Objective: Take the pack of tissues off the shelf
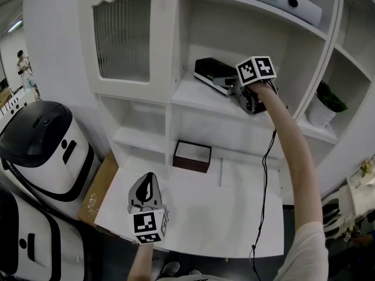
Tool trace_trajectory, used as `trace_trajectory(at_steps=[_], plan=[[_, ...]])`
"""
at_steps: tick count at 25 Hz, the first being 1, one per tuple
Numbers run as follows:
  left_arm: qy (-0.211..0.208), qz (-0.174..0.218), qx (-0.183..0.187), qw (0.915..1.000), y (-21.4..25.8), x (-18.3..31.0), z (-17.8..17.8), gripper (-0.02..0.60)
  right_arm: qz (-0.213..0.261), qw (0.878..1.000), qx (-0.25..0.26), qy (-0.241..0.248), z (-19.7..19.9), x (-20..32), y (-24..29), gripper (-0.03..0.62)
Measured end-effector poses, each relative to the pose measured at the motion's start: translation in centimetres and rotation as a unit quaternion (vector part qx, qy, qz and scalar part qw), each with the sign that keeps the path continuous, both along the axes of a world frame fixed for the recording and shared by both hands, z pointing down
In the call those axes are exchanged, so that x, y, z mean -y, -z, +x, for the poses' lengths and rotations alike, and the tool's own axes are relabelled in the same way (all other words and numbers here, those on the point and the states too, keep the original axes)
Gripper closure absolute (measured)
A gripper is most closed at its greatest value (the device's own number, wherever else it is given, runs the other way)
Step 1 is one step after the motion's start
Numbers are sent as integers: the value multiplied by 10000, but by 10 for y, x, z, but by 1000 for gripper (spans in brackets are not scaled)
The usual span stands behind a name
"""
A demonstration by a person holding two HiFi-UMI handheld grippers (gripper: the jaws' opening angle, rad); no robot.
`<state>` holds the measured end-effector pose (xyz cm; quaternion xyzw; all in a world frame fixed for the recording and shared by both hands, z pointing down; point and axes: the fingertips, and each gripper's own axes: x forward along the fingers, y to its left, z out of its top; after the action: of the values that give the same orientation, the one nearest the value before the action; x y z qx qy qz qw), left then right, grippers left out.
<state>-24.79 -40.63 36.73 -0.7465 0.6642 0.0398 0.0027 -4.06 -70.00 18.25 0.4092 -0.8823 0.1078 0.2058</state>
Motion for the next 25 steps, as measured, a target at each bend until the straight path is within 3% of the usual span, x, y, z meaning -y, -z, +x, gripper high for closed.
trace_trajectory(at_steps=[9, 15, 20, 25], plan=[[-177, 69, 51, 9998, 9, -7, 10, 581, 264, 9990, 171, -330, 3, -21, 12, 132], [-374, 242, 130, 9989, 28, -14, 24, 581, 849, 9943, 441, -470, 16, -62, 52, 134], [-556, 423, 187, 9974, 42, -26, 41, 580, 1727, 9799, 699, -716, 38, -123, 87, 134], [-795, 641, 220, 9945, 60, -34, 66, 581, 2630, 9555, 1066, -810, 56, -198, 110, 134]])
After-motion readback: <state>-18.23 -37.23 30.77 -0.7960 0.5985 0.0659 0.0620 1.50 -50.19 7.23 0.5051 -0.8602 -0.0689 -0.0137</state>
